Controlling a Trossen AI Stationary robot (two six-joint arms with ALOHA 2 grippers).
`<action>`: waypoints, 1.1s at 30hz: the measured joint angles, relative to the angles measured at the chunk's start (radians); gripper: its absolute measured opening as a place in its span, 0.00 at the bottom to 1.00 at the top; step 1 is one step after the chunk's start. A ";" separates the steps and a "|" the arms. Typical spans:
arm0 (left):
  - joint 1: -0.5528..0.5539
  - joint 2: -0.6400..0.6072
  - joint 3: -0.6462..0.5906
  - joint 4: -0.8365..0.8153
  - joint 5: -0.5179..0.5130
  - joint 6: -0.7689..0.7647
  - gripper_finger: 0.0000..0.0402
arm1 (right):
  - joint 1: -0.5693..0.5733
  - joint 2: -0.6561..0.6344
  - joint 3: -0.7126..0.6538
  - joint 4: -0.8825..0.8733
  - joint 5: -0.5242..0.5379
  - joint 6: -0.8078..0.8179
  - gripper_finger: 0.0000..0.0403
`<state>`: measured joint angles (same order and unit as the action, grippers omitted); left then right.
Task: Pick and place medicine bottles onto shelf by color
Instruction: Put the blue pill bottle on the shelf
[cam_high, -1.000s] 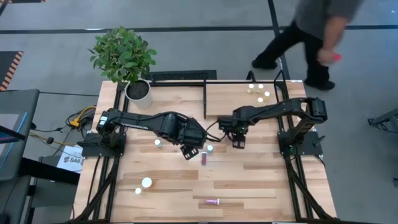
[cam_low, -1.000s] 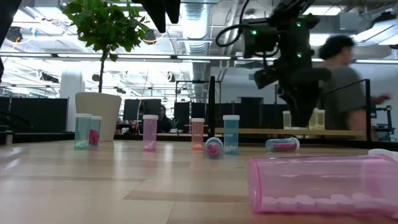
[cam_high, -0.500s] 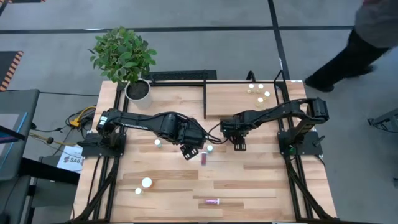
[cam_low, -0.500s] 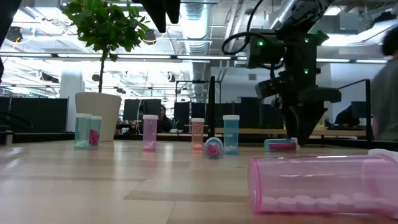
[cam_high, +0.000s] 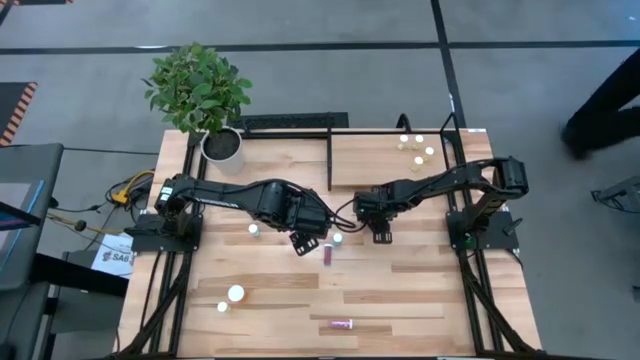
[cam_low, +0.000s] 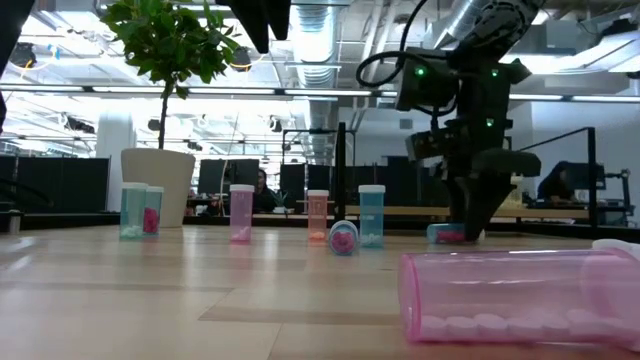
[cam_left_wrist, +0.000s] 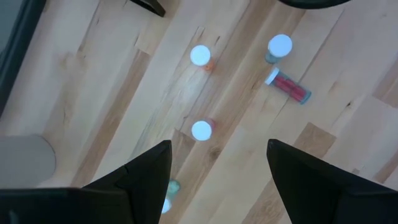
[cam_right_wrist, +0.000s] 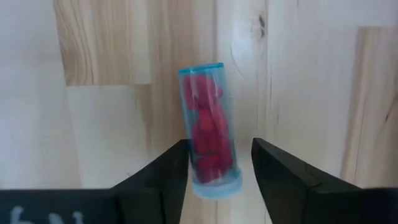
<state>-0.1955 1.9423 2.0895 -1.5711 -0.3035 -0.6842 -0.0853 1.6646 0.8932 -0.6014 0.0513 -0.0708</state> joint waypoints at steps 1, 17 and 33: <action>0.000 0.000 0.000 0.000 0.000 0.000 0.63 | 0.000 0.000 0.000 0.000 0.000 0.005 0.46; 0.000 0.000 0.000 0.000 -0.073 0.065 0.63 | 0.000 -0.066 0.155 -0.386 -0.003 0.108 0.25; -0.001 0.001 0.000 0.174 -0.309 0.225 0.63 | -0.028 -0.401 0.545 -0.684 -0.149 0.314 0.29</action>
<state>-0.1967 1.9430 2.0895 -1.3973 -0.6129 -0.4596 -0.1132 1.2635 1.4383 -1.2856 -0.0974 0.2435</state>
